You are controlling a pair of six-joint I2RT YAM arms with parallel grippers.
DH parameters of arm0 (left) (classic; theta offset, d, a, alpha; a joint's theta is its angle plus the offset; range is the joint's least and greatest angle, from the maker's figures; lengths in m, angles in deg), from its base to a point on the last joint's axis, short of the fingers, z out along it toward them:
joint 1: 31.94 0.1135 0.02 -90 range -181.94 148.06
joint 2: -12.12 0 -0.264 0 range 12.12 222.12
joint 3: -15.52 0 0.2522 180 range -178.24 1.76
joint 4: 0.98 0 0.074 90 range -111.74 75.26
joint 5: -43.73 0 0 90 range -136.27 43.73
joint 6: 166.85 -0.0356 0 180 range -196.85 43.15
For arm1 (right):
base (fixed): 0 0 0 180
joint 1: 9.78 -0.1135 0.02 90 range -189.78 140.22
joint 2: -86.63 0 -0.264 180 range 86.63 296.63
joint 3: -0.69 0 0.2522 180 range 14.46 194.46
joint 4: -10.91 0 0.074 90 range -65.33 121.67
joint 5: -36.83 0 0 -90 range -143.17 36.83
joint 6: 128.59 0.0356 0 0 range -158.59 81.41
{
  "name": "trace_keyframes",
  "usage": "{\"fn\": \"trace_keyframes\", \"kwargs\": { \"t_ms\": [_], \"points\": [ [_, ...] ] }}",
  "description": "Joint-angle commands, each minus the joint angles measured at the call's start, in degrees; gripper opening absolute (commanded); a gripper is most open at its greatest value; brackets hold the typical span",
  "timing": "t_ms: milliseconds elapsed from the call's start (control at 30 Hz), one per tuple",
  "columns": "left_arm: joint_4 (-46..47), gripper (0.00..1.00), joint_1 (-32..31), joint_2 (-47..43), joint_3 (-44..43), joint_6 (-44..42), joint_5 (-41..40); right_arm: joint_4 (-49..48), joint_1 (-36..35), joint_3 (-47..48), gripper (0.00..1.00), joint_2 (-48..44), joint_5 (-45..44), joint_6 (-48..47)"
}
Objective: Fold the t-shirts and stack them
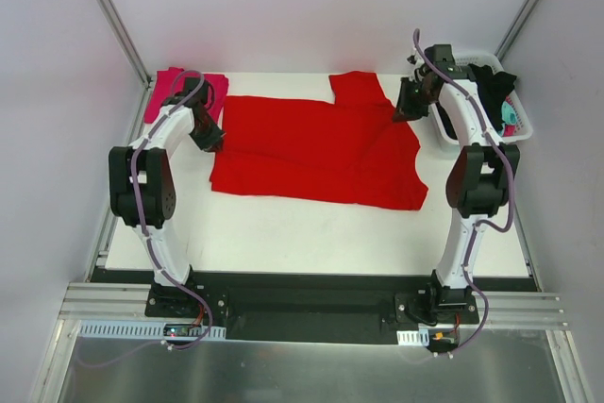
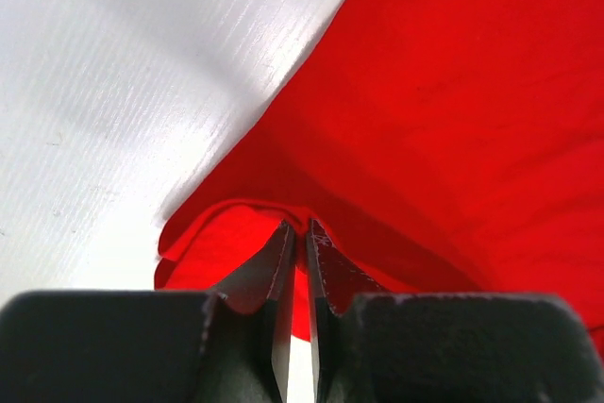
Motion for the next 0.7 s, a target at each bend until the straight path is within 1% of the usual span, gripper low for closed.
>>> {"fn": "trace_keyframes", "kwargs": {
  "t_ms": [0, 33, 67, 100, 133, 167, 200, 267, 500, 600, 667],
  "points": [
    [-0.7, 0.07, 0.9, -0.3, -3.1, -0.1, -1.2, 1.4, 1.7, 4.5, 0.17, 0.8, -1.1, -1.0],
    [-0.7, 0.07, 1.5, -0.8, -3.0, -0.3, -1.4, 0.9, 2.0, 4.4, 0.18, 0.5, -1.1, -1.1],
    [-0.7, 0.07, 1.7, -1.0, -3.0, -0.6, -1.5, -0.1, 2.1, 4.1, 0.23, -0.3, -0.8, -1.2],
    [-0.8, 0.07, 2.2, -1.2, -2.9, -0.8, -1.6, -0.4, 2.2, 4.1, 0.23, -0.6, -0.6, -1.2],
    [-0.8, 0.06, 2.5, -1.5, -2.9, -0.8, -1.6, -0.5, 2.4, 4.2, 0.15, -0.9, -0.5, -1.1],
    [-0.9, 0.05, 2.5, -1.5, -2.9, -1.0, -1.3, -0.9, 2.4, 4.3, 0.14, -1.2, -0.4, -1.0],
    [-0.8, 0.04, 3.7, -1.5, -2.9, -0.8, -0.7, -1.0, 2.4, 4.5, 0.14, -1.2, -0.1, -1.0],
    [-0.7, 0.04, 4.0, -1.3, -3.2, -0.9, -0.2, -0.8, 2.5, 4.8, 0.20, -1.2, 0.2, -0.7],
    [-0.8, 0.07, 4.1, 0.7, -2.9, -0.3, 0.4, -2.9, 2.1, 2.2, 0.21, -2.4, 3.4, 0.6],
    [-0.7, 0.11, 4.0, 2.5, -3.9, -0.5, 1.8, -2.7, 0.9, 2.0, 0.22, -3.2, 4.2, 0.1],
    [-0.7, 0.24, 4.1, 4.0, -4.5, -0.8, 2.4, -2.0, -0.2, 1.9, 0.23, -3.8, 4.4, -0.2]
  ]
}}
